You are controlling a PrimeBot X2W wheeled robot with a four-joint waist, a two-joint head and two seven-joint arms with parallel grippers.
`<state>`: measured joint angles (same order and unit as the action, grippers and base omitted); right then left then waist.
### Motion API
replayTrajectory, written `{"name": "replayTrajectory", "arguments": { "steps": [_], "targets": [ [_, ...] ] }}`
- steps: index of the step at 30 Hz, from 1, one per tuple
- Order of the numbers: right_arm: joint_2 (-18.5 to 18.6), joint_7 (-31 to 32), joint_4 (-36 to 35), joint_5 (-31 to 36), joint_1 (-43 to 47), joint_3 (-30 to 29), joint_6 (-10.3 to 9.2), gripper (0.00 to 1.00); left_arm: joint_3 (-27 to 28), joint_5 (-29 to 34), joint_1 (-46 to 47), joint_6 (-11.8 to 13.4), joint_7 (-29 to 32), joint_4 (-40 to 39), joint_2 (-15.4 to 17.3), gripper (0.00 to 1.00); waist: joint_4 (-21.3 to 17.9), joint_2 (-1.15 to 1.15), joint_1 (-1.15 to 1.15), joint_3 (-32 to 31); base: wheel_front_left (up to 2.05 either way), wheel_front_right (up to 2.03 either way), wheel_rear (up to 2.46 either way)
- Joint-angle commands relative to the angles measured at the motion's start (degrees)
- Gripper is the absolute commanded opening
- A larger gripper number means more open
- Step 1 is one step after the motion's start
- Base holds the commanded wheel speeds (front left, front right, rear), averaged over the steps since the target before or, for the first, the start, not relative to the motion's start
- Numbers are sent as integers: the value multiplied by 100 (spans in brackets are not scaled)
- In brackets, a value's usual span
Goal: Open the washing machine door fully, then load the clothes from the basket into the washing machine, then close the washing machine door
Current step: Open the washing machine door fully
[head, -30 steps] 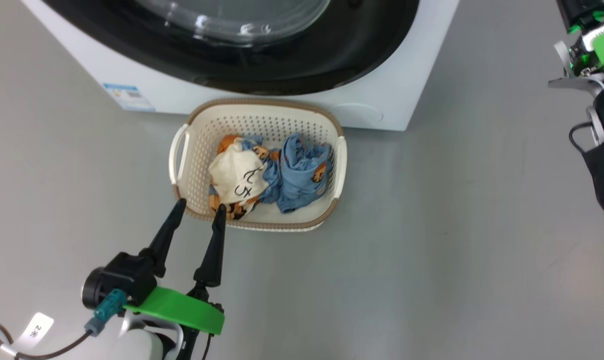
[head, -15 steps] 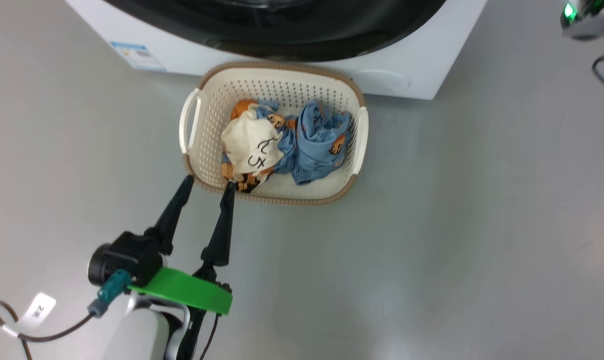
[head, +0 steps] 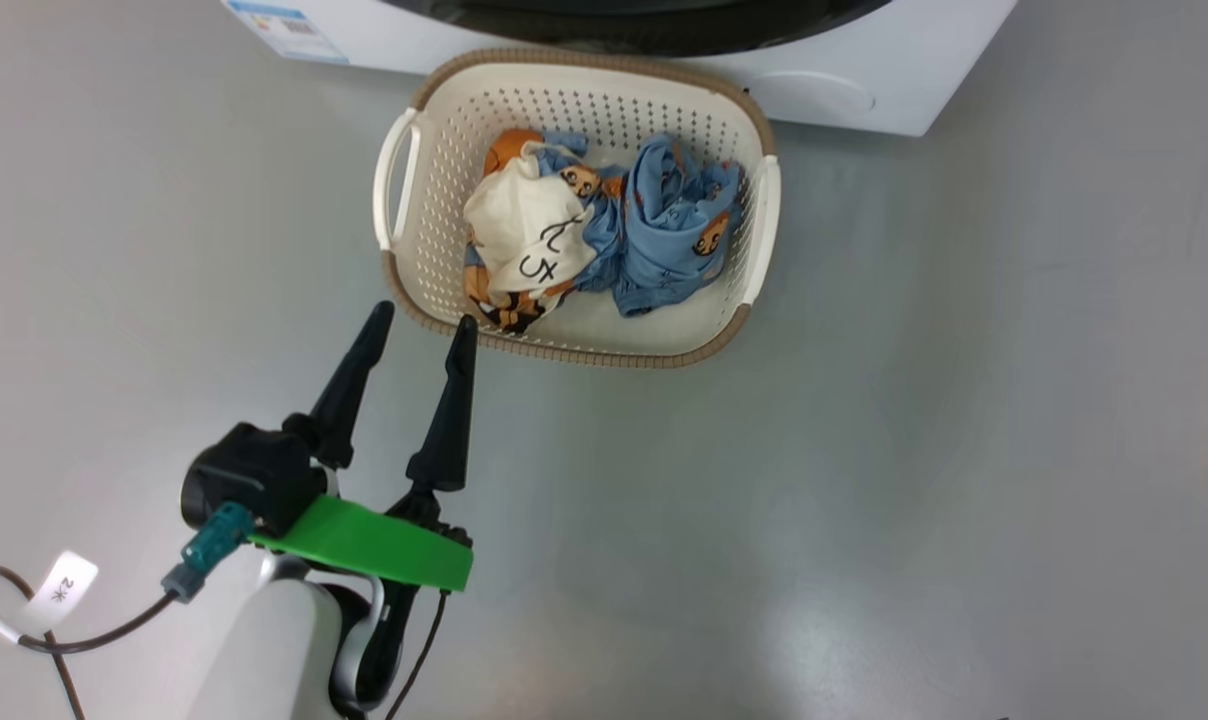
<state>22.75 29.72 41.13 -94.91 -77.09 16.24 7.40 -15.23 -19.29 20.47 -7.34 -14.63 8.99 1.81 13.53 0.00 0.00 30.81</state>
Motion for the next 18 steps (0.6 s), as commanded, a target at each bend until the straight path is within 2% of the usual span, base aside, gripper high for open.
{"name": "replayTrajectory", "arguments": {
  "steps": [1, 10, 18],
  "targets": [
    [-116, 42, -123, 108, -122, 38, 9, 0, 162, -60, 87, -14, -37, -157, 108, 100, 60, 0, 0, 105, 0, 0, 0],
    [-184, 171, -210, 288, -136, 175, 9, 0, 150, -140, 189, -14, -37, -153, 108, 100, 87, 0, 0, 202, 0, 0, 0],
    [-270, 440, -503, 269, 273, 284, 9, 0, 189, -124, 126, -14, -37, -86, 107, 100, 27, 0, 0, -55, 0, 0, 0]
  ]
}}
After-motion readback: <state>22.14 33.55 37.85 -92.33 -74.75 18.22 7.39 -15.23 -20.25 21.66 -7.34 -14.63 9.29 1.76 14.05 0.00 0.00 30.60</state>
